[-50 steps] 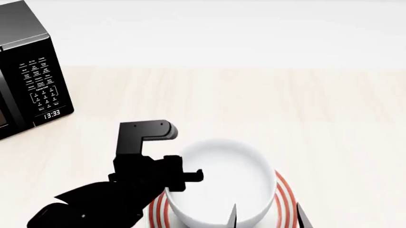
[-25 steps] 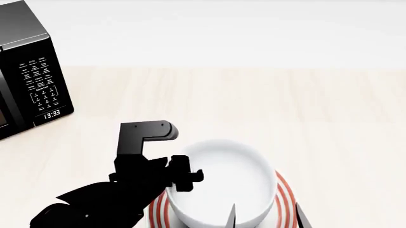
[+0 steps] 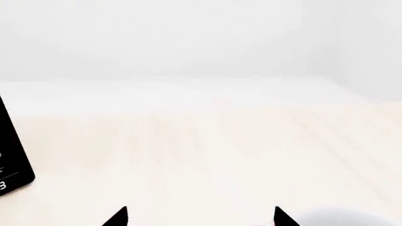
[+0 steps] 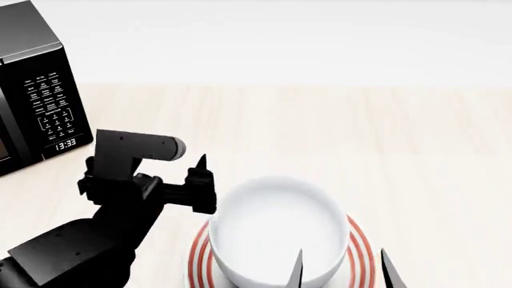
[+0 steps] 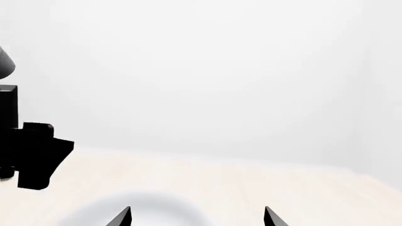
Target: Pick up the white bowl and put it on the plate.
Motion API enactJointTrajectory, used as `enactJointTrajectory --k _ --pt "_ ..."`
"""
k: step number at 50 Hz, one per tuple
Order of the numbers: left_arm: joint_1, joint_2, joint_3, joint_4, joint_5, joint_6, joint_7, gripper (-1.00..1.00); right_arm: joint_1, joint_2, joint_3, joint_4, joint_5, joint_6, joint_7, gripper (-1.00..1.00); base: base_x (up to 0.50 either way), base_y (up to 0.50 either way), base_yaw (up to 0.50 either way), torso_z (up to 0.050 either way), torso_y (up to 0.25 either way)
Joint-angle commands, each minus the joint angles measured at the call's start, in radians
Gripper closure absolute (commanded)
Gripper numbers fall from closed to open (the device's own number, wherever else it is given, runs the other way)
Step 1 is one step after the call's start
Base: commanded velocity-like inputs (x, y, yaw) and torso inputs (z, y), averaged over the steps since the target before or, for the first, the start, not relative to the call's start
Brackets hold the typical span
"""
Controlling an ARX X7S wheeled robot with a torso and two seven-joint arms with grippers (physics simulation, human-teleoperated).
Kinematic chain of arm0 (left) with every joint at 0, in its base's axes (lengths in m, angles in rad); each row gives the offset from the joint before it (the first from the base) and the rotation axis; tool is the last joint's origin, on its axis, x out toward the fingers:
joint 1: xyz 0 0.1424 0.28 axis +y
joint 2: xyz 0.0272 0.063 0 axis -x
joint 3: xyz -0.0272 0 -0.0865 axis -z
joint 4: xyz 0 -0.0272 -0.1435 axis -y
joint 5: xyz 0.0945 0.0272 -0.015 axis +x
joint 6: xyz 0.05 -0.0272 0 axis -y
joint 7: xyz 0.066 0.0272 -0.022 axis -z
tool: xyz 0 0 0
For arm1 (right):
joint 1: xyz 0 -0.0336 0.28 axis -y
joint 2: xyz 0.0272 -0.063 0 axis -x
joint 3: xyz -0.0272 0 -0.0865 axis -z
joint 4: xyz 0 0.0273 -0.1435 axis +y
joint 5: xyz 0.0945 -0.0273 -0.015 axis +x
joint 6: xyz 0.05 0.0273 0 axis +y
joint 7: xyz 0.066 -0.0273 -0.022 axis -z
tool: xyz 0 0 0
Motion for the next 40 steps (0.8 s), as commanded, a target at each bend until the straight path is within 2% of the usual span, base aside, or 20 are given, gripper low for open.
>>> enactJointTrajectory --k 1,15,32,34,40 --pt "0.083 -0.185 -0.025 0.320 -0.013 0.027 -0.131 -1.00 0.002 0.024 0.018 -0.099 0.005 0.049 0.017 -1.00 0.00 0.00 0.00 0.000 0.000" --pt "0.167 -0.348 -0.029 0.620 0.082 0.074 -0.257 -1.00 -0.022 0.069 0.054 -0.272 0.013 0.130 0.048 -1.00 0.00 0.00 0.00 0.000 0.000" --pt "0.303 -0.497 -0.077 0.842 0.110 0.145 -0.405 -1.00 -0.026 0.107 0.050 -0.533 0.001 0.254 0.077 -1.00 0.00 0.00 0.00 0.000 0.000" --pt "0.310 -0.519 -0.063 0.895 0.190 0.132 -0.441 -1.00 -0.026 0.112 0.053 -0.561 0.002 0.267 0.080 -1.00 0.00 0.00 0.00 0.000 0.000" --pt "0.346 -0.564 -0.052 1.005 0.267 0.131 -0.498 -1.00 -0.016 0.114 0.042 -0.582 -0.005 0.277 0.083 -1.00 0.00 0.00 0.00 0.000 0.000"
